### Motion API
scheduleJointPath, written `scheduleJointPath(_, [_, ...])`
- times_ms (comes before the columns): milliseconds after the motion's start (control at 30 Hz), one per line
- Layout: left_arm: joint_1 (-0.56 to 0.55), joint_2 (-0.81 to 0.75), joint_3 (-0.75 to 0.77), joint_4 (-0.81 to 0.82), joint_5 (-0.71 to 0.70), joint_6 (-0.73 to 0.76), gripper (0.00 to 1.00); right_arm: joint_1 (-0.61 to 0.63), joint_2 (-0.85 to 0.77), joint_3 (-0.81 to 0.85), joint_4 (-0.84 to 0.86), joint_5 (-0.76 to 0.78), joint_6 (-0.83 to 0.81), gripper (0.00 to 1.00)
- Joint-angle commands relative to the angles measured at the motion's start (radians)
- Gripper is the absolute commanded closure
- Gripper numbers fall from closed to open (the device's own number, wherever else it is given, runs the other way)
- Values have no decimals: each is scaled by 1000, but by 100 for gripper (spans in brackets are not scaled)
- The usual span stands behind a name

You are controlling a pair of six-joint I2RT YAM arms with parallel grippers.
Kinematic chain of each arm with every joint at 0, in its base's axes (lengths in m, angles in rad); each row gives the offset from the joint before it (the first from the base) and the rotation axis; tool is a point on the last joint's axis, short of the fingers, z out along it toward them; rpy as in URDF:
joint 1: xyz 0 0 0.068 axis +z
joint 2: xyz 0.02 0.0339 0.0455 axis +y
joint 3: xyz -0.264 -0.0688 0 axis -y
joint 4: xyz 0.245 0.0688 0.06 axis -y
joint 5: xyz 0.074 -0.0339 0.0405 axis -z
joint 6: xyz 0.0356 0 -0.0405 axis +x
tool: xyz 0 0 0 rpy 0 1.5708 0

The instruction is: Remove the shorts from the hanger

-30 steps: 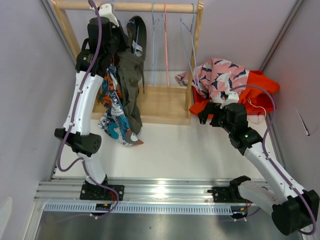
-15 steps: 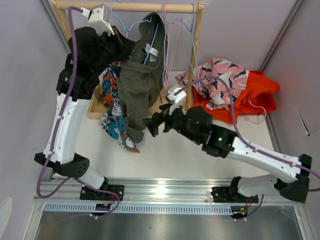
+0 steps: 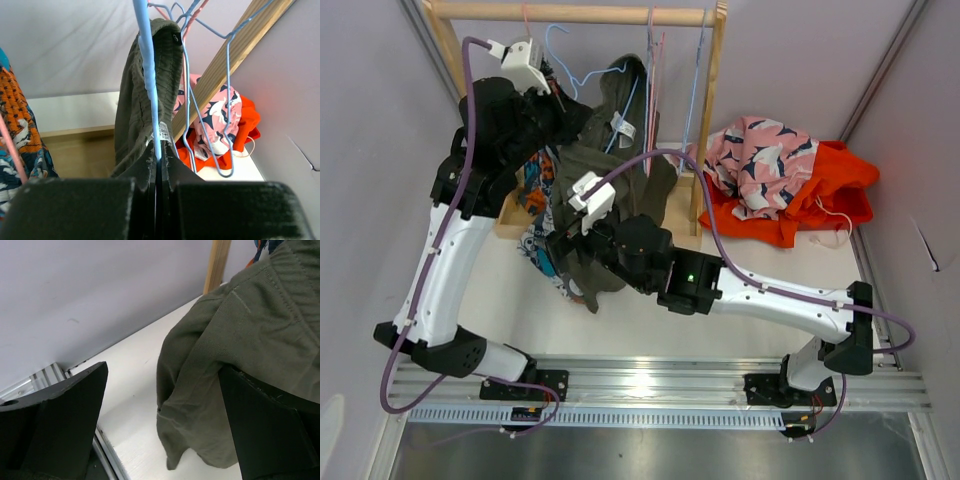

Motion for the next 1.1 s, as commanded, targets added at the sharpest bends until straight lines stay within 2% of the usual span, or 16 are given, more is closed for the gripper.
scheduleJointPath(0, [-7,-87,-5,111,22,-15,100,16,32,58,87,72,-33,1])
scheduleJointPath(167, [-7,-107,-5,119,36,-40,100,19,84,52,102,83,-10,2])
scheduleJointPath(267, [-7,-118,-16,122,54,-58,100,29,112,51,119,100,-10,13])
scheduleJointPath(300, [-7,-122,-24,125,56,-61,100,31,118,49,124,103,-12,30])
scheduleJointPath(367, [-7,-133,-34,134,59,-67,100,36,124,43,136,114,-12,48])
scheduleJointPath(400, [-7,-141,-41,134,61,-69,100,40,124,37,143,118,-12,63])
scheduleJointPath(467, [-7,-148,-45,136,61,-72,100,45,116,17,168,125,-15,80])
scheduleJointPath(500, [-7,-159,-59,137,62,-73,100,54,115,11,177,132,-16,100])
scheduleJointPath(667, [-7,-170,-67,139,32,-57,100,118,83,-34,196,181,-36,100])
scheduleJointPath(800, [-6,-165,-64,148,-11,-21,100,232,50,-95,180,261,-48,100])
scheduleJointPath(867, [-6,-145,-54,154,-59,-2,100,331,17,-150,185,327,-39,100])
scheduleJointPath(933, [-4,-106,-18,142,-77,31,100,422,-8,-238,177,371,-10,100])
scheduleJointPath(1067, [0,-47,62,113,-99,66,100,489,-23,-330,108,442,155,100])
